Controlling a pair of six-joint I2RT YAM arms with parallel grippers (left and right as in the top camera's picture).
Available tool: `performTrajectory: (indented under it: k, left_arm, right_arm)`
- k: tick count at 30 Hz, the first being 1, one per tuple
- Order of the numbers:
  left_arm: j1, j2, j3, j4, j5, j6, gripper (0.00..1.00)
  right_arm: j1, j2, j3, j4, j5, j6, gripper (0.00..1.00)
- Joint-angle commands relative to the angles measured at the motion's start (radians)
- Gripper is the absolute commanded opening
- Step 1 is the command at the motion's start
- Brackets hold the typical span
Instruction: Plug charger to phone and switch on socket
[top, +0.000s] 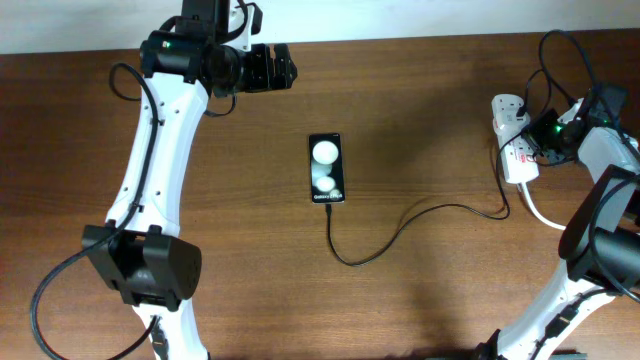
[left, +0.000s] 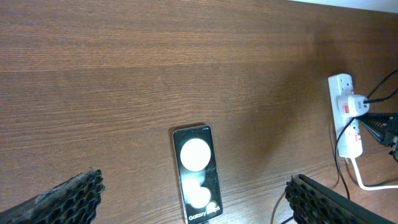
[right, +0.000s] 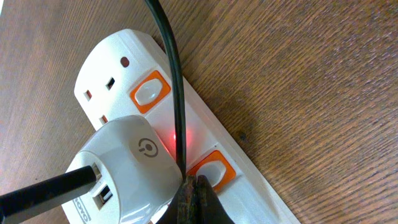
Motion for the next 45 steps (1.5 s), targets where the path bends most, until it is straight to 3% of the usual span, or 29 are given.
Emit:
performTrajectory:
  k: [1,6,10,13,18,26,28,29,31,32,35,37,38,41,45]
  left_arm:
    - [0.002,-0.002,0.001,-0.001,-0.01,0.011,0.99]
    - [0.002,-0.002,0.001,-0.001,-0.01,0.011,0.99]
    - [0.002,-0.002,0.001,-0.001,-0.01,0.011,0.99]
    - [0.002,-0.002,0.001,-0.001,-0.01,0.011,0.99]
    - [0.002,-0.002,0.001,-0.001,-0.01,0.011,0.99]
    - [0.002,-0.002,0.001,-0.001,-0.01,0.011,0.99]
    - [0.002,-0.002,0.001,-0.001,-0.01,0.011,0.99]
    - [0.002,-0.002,0.001,-0.001,-0.01,0.011,0.99]
    - [0.001,-0.002,0.001,-0.001,-0.01,0.011,0.99]
    - [0.001,-0.002,0.001,-0.001,-0.01,0.011,0.99]
    - [0.002,-0.002,0.001,-0.001,-0.01,0.011,0.99]
    - [0.002,-0.002,0.001,-0.001,-0.01,0.011,0.99]
    - [0.002,-0.002,0.001,-0.001,-0.01,0.011,0.99]
    - [0.002,-0.002,0.001,-0.001,-0.01,0.011,0.99]
    - [0.002,-0.002,0.001,-0.001,-0.01,0.011,0.99]
  right_arm:
    - [0.094,0.097,-0.074,-0.044,-0.085,0.004,0.04]
    - [-0.054,0.056,-0.035,-0.105,-0.055,0.007,0.04]
    - [-0.185,-0.074,0.013,-0.226,-0.056,0.002,0.04]
    - [-0.193,-0.197,0.013,-0.254,-0.074,-0.024,0.04]
    - [-0.092,-0.483,0.013,-0.282,-0.206,-0.165,0.07]
    - [0.325,-0.708,0.013,-0.394,-0.151,-0.31,0.13]
    - [0.407,-0.725,0.013,-0.469,-0.058,-0.314,0.18]
    - [0.438,-0.734,0.013,-0.507,-0.008,-0.313,0.29]
    - [0.482,-0.759,0.013,-0.558,0.088,-0.312,0.74]
    - [0.498,-0.781,0.013,-0.582,0.119,-0.313,0.82]
    - [0.498,-0.901,0.013,-0.685,0.142,-0.313,0.83]
    - [0.498,-0.99,0.013,-0.755,0.175,-0.313,0.91]
    - [0.498,-1.021,0.013,-0.782,0.177,-0.312,1.0]
    - [0.498,-1.153,0.013,-0.91,0.217,-0.313,0.99]
    - [0.498,-1.215,0.013,-0.933,0.334,-0.363,0.99]
